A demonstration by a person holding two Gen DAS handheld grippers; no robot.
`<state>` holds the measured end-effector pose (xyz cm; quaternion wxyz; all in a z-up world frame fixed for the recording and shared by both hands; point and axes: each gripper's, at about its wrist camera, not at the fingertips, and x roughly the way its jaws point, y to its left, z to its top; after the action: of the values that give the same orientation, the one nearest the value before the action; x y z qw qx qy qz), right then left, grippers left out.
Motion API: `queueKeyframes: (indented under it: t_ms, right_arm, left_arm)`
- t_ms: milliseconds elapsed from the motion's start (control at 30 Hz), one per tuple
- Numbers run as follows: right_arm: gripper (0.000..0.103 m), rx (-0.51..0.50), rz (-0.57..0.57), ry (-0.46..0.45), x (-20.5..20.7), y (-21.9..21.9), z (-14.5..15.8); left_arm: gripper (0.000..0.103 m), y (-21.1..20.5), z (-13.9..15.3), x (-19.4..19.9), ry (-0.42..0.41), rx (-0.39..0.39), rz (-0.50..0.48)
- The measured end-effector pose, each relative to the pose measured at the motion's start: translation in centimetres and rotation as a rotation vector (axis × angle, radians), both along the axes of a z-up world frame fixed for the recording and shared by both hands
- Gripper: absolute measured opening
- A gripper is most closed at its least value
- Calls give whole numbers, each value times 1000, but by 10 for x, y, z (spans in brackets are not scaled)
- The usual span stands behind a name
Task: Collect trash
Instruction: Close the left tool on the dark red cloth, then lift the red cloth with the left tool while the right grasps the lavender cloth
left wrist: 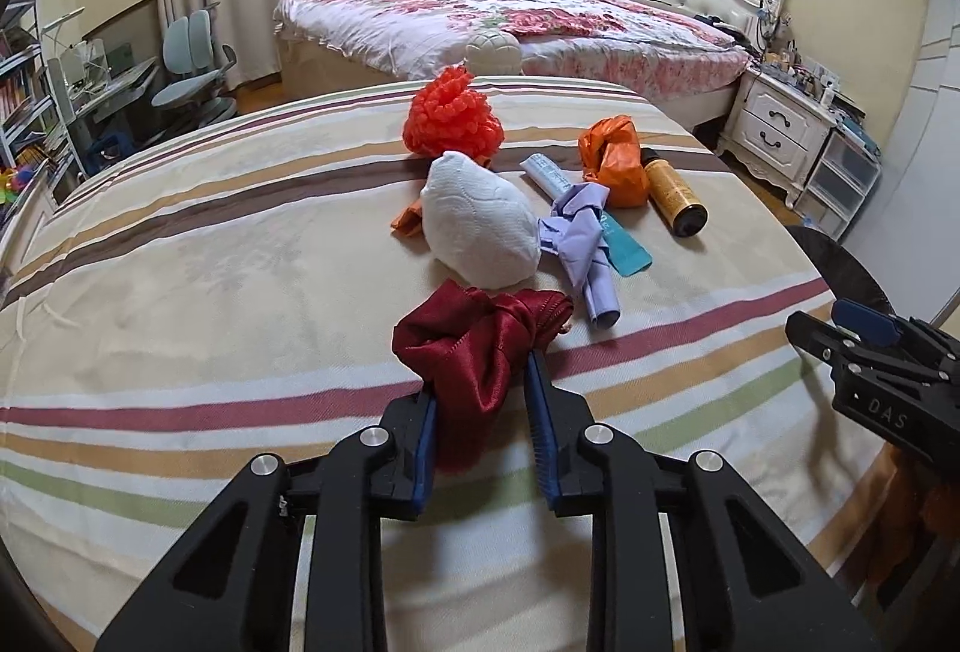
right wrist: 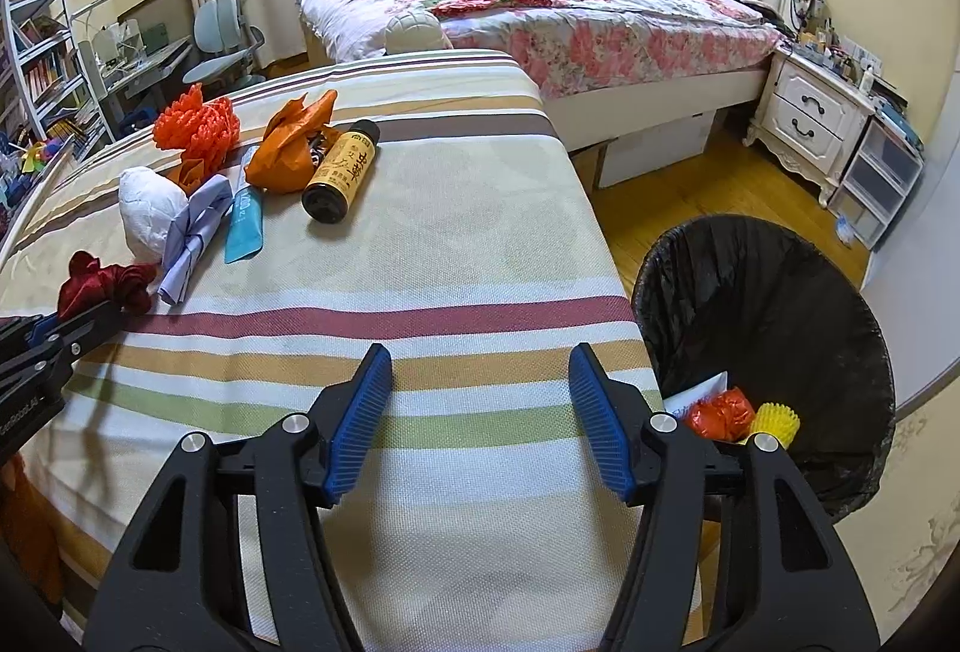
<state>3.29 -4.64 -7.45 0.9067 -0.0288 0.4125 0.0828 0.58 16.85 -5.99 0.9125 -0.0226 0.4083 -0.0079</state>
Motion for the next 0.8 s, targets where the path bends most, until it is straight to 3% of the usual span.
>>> queueKeyframes:
  t_ms: [267,567,667,800]
  right_arm:
    - [60,-20,18,-9,-3,11,2]
    - [60,-26,112,-11,-9,52,5]
    - [60,-43,171,-10,-14,76,5]
    - [59,-40,229,-7,-16,100,6]
  left_arm:
    - [25,38,7,-17,-19,1,138]
    - [25,96,2,-8,-3,21,316]
    - [25,109,-1,-7,16,-26,342]
    - [25,113,2,-6,1,16,361]
